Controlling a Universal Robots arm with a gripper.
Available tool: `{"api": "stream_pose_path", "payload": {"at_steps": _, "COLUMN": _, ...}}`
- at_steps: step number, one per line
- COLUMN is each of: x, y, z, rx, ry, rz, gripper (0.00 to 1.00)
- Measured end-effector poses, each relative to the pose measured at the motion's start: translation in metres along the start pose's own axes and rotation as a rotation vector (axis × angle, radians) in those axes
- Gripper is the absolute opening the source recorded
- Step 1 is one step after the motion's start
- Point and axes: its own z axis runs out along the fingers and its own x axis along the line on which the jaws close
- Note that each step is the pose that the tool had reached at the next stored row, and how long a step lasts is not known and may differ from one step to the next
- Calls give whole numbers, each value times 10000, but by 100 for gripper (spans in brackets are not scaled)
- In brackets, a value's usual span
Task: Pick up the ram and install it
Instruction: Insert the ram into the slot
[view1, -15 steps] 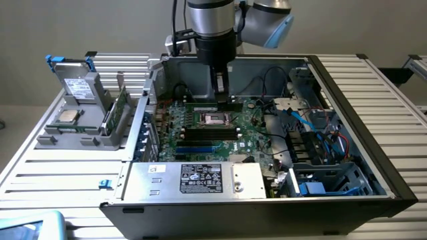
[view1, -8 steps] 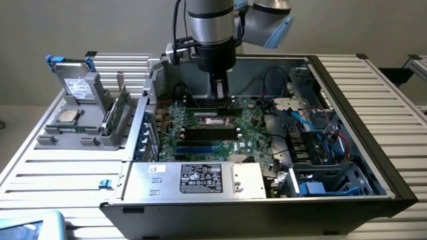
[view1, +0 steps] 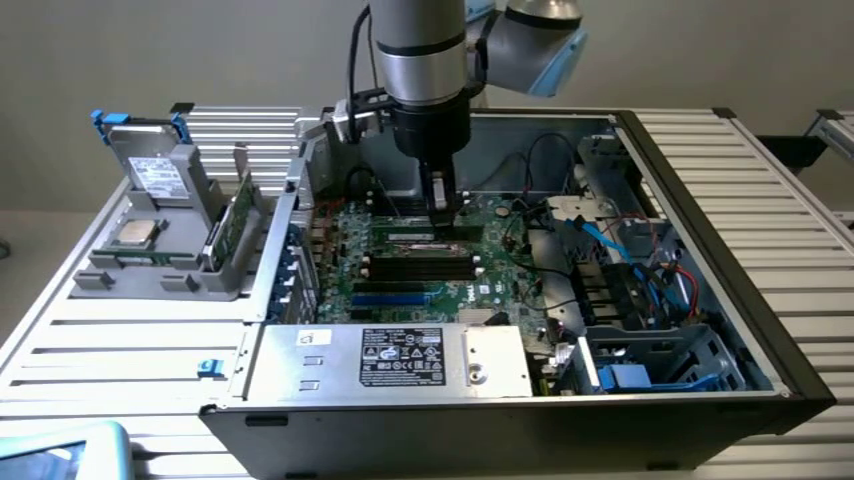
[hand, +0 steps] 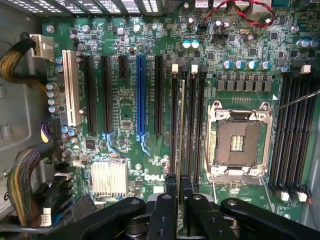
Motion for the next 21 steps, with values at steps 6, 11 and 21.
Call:
{"api": "stream_pose_path", "payload": {"at_steps": 6, "x": -5, "y": 16, "z": 108, "rx": -1, "ry": 1, "rz": 1, "gripper": 15}}
{"api": "stream_pose_path", "payload": {"at_steps": 11, "x": -10, "y": 29, "z": 196, "rx": -7, "ry": -2, "rz": -13, "gripper": 15}}
{"api": "stream_pose_path", "payload": {"at_steps": 21, "x": -12, "y": 34, "z": 240, "rx": -50, "ry": -11, "rz": -103, "gripper": 15}}
